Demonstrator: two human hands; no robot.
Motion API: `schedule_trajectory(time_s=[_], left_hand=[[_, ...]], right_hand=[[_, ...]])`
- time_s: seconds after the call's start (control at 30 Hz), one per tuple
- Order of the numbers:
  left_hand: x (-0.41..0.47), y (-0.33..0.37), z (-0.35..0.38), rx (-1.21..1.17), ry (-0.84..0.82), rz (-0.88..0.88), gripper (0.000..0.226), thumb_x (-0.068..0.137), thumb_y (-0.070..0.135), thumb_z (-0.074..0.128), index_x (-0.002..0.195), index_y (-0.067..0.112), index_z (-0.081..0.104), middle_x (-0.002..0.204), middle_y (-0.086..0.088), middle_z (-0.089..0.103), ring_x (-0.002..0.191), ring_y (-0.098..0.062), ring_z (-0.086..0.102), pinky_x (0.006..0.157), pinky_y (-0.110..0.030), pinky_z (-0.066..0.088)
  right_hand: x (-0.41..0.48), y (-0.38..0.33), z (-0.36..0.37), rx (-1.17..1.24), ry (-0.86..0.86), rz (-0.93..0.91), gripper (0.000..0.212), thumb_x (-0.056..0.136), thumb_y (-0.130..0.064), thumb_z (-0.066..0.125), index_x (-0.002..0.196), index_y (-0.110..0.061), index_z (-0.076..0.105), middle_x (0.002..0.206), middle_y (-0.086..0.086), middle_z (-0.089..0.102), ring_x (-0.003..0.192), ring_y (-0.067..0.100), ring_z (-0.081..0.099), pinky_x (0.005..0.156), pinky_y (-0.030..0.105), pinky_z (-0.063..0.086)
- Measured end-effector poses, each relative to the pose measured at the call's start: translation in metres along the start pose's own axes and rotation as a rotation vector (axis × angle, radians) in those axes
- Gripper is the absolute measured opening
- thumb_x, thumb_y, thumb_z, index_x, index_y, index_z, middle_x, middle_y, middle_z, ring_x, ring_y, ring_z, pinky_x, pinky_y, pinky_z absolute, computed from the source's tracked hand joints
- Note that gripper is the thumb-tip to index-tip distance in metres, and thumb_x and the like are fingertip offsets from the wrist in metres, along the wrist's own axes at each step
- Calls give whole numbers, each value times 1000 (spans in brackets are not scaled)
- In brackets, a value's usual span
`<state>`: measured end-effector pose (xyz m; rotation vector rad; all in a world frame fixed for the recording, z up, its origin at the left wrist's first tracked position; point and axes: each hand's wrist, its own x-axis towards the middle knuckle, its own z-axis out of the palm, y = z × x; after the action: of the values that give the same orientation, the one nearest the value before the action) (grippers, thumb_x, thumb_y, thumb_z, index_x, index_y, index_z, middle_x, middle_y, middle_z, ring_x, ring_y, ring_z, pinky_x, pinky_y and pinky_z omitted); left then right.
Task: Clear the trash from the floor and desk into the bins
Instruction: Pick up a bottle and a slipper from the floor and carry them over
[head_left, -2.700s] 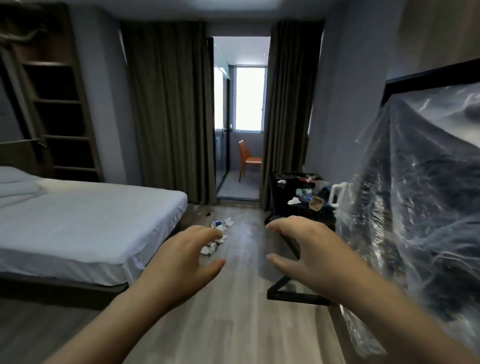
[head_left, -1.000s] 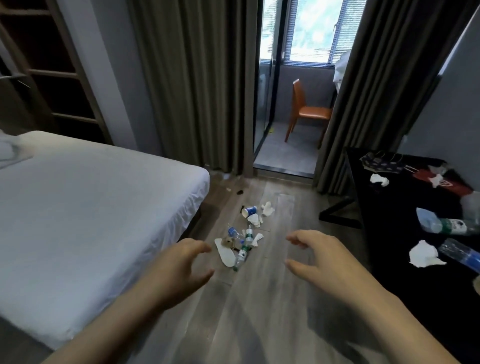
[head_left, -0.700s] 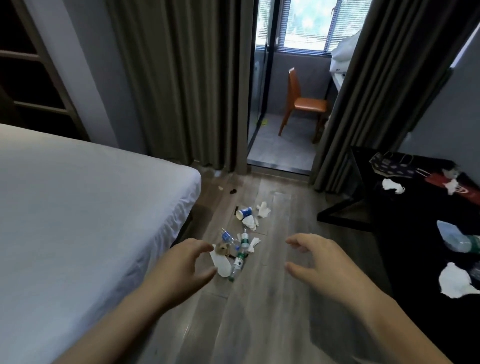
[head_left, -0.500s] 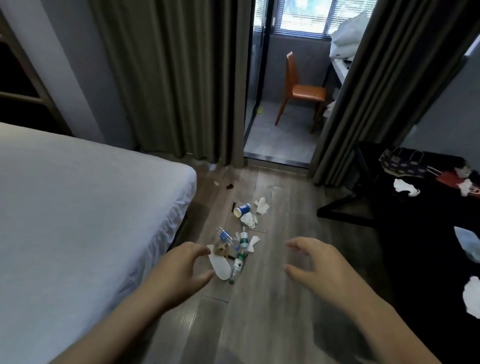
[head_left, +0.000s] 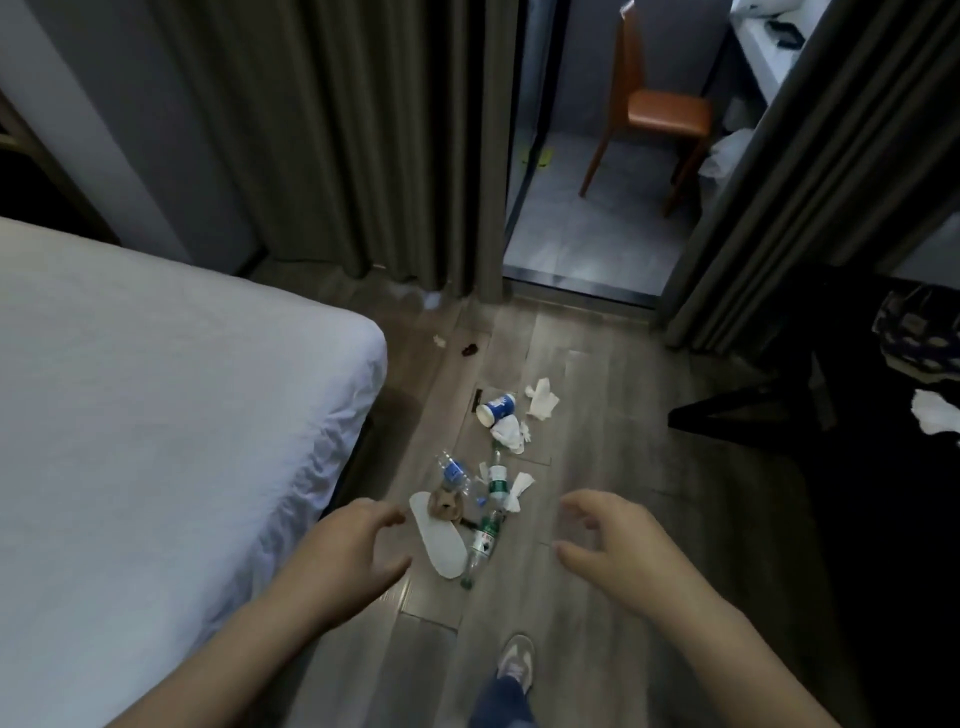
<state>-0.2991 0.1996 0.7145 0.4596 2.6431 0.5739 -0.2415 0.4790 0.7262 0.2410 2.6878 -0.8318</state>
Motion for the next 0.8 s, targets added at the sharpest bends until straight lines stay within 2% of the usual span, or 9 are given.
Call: schedule_trajectory(time_s=[0.1, 0.27, 0.37, 0.53, 0.63, 0.8], left_hand=[[57, 0, 7, 12, -34, -54, 45, 82, 42, 64, 124, 26, 58, 118, 10, 62, 106, -5, 57, 89, -19, 45], [150, -16, 37, 2, -66, -123, 40, 81, 39, 63, 118, 25, 61, 105, 6, 62, 93, -9, 58, 77, -23, 46], [199, -38, 71, 2, -91, -144, 40, 80, 39, 64, 117, 25, 61, 97, 12, 55, 87, -4, 53, 68, -18, 36], [273, -94, 155, 16, -176, -169, 41, 84, 38, 59, 123, 23, 58, 118, 4, 61, 103, -11, 59, 79, -21, 44], [308, -131, 213, 29, -221, -167, 43, 85, 37, 59, 126, 24, 56, 121, 4, 61, 106, -12, 57, 86, -25, 47], [362, -198, 314, 52, -251, -165, 48, 84, 39, 60, 130, 27, 52, 128, 7, 59, 111, -11, 56, 90, -26, 49]], right_hand=[[60, 23, -7, 10, -56, 24, 47, 81, -40, 65, 127, -31, 54, 119, -12, 57, 99, -1, 50, 78, 16, 40], [153, 62, 8, 70, -95, 108, 42, 80, -35, 68, 120, -27, 58, 109, -7, 59, 95, 6, 53, 79, 23, 44], [199, 87, 42, 118, -106, 169, 47, 81, -36, 67, 125, -26, 56, 112, -6, 57, 95, 5, 51, 78, 21, 41], [269, 140, 134, 213, -172, 356, 52, 82, -36, 66, 129, -20, 53, 123, 2, 58, 104, 13, 56, 80, 22, 41], [302, 176, 202, 234, -214, 439, 54, 83, -36, 66, 131, -18, 52, 126, 5, 58, 102, 15, 56, 76, 21, 39], [363, 237, 312, 237, -251, 536, 58, 83, -40, 67, 133, -15, 51, 128, 8, 59, 109, 18, 59, 75, 22, 39]])
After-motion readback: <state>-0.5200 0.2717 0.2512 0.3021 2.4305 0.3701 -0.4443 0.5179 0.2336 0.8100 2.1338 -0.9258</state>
